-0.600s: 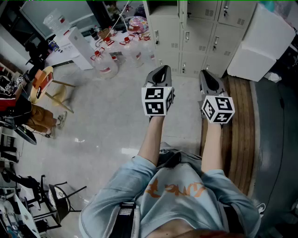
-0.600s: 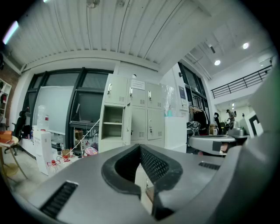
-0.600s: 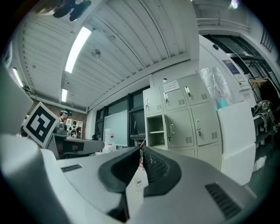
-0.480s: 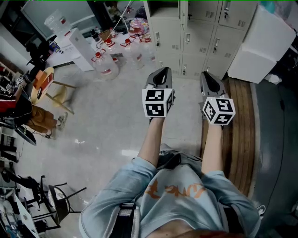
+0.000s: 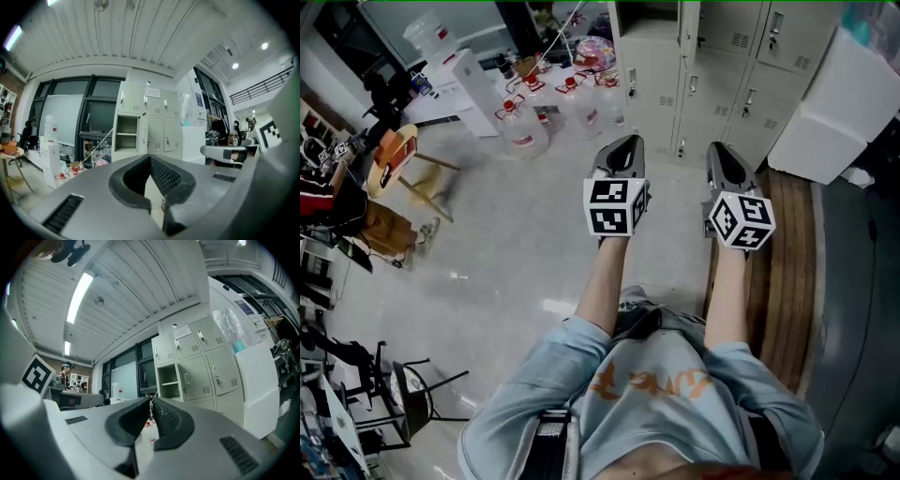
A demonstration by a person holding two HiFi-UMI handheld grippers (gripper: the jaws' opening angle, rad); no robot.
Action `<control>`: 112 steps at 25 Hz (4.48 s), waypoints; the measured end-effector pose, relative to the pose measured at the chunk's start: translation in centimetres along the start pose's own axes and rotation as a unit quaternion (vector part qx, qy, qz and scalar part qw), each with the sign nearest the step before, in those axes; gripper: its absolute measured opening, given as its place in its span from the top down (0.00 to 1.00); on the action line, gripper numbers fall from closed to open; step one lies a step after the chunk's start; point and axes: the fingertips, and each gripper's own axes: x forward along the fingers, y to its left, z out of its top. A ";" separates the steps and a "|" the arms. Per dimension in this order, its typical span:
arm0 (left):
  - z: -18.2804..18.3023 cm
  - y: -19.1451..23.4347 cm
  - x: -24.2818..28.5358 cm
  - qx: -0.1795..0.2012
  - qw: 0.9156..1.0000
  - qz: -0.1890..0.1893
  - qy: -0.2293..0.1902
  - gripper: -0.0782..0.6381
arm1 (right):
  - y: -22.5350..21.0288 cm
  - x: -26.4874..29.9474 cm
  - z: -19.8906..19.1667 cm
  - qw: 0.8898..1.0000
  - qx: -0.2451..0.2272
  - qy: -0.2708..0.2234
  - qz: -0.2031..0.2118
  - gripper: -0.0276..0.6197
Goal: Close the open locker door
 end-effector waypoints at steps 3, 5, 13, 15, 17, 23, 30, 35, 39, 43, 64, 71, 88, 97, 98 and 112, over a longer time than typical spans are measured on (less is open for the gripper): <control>-0.1 1.1 -0.1 0.000 1.000 0.010 0.002 0.86 | 0.6 1.2 -0.3 1.000 0.004 0.002 0.013 0.89; -0.4 2.2 -0.2 -0.001 1.000 0.020 0.005 0.86 | 1.2 2.0 -0.5 1.000 0.005 0.004 0.023 0.89; -0.7 4.1 4.0 -0.011 1.000 0.014 0.004 0.86 | -0.3 5.8 -1.1 1.000 0.001 0.004 0.022 0.89; -0.8 3.8 6.0 -0.011 1.000 0.001 0.002 0.86 | -1.5 7.0 -1.2 1.000 0.001 0.001 0.014 0.89; -0.6 3.8 7.9 -0.011 1.000 -0.010 -0.002 0.86 | -2.5 8.2 -1.1 1.000 0.001 -0.003 0.010 0.89; 0.0 4.9 13.3 -0.024 0.999 -0.026 -0.002 0.86 | -4.3 12.8 -1.4 1.000 0.001 0.007 0.014 0.89; -1.2 6.9 18.5 -0.050 0.998 -0.037 0.008 0.86 | -6.5 18.1 -2.2 1.000 -0.002 0.018 0.010 0.89; -1.6 8.8 22.4 -0.061 0.997 -0.046 0.008 0.86 | -8.1 22.0 -2.0 1.000 -0.016 0.017 0.006 0.89; 0.4 10.4 26.4 -0.062 0.997 -0.056 -0.006 0.86 | -9.6 25.6 -0.3 1.000 -0.023 0.003 0.002 0.89; 1.6 11.5 30.4 -0.059 0.996 -0.067 -0.017 0.86 | -11.3 28.9 0.8 0.999 -0.031 -0.010 0.000 0.89; 2.1 15.4 41.5 -0.054 0.993 -0.103 -0.021 0.86 | -17.4 37.6 3.3 0.997 -0.043 -0.062 -0.029 0.89; 2.1 16.7 41.8 -0.064 0.993 -0.094 -0.026 0.86 | -17.6 39.2 3.7 0.997 -0.046 -0.063 -0.014 0.84; 1.3 19.7 41.5 -0.066 0.995 -0.074 -0.021 0.86 | -16.7 41.0 3.0 0.997 -0.022 -0.071 0.012 0.82; 0.7 22.2 40.9 -0.077 0.996 -0.045 -0.020 0.86 | -14.8 42.5 2.8 0.996 -0.034 -0.068 0.042 0.79; 0.7 22.4 40.9 -0.077 0.996 -0.043 -0.020 0.86 | -14.6 42.7 2.7 0.996 -0.037 -0.067 0.045 0.78; 0.5 24.6 42.6 -0.074 0.997 -0.031 -0.021 0.86 | -10.5 47.0 2.3 0.991 -0.063 -0.065 0.103 0.74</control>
